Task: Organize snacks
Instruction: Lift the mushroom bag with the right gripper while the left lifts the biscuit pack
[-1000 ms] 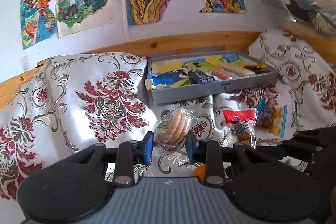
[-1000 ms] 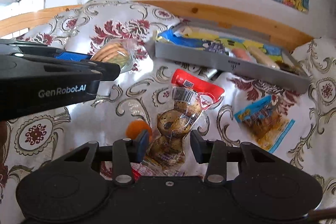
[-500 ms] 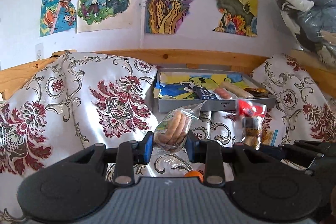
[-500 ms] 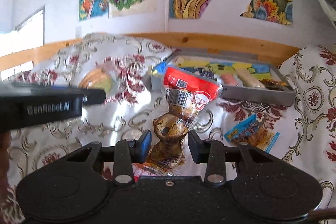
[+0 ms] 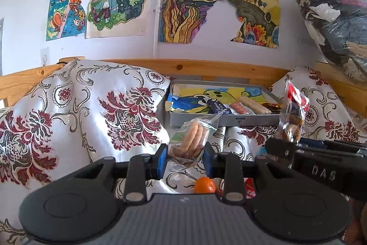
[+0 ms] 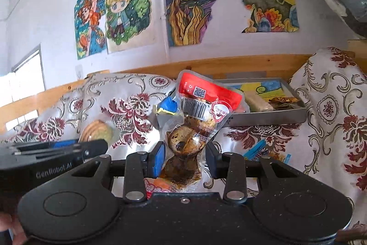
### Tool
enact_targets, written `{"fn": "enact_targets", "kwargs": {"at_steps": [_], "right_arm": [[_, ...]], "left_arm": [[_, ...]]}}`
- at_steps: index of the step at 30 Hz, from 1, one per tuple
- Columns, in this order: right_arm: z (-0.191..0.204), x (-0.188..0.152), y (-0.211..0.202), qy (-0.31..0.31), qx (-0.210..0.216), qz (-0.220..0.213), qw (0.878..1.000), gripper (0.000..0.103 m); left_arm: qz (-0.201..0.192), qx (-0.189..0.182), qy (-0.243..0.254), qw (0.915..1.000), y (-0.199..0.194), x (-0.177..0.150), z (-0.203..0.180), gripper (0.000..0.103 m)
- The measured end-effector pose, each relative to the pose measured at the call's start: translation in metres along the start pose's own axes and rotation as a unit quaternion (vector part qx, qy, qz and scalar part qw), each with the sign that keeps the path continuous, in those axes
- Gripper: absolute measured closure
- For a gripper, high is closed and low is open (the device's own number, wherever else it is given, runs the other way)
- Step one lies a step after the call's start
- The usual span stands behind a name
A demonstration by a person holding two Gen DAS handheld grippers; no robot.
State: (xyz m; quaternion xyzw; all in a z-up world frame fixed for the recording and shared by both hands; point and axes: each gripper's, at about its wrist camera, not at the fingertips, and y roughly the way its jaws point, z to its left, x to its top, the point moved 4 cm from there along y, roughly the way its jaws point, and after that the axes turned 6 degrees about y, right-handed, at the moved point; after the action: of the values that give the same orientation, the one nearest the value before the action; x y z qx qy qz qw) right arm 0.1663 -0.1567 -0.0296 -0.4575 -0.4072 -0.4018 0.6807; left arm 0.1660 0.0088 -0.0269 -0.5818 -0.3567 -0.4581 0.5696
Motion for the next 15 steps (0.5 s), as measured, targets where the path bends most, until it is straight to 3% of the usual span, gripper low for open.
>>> {"fn": "enact_targets", "kwargs": {"at_steps": [15], "right_arm": [[-0.013, 0.025, -0.017, 0.010, 0.002, -0.022, 1.000, 0.064]], "left_arm": [[0.001, -0.016, -0.005, 0.9999, -0.003, -0.001, -0.010, 0.068]]}}
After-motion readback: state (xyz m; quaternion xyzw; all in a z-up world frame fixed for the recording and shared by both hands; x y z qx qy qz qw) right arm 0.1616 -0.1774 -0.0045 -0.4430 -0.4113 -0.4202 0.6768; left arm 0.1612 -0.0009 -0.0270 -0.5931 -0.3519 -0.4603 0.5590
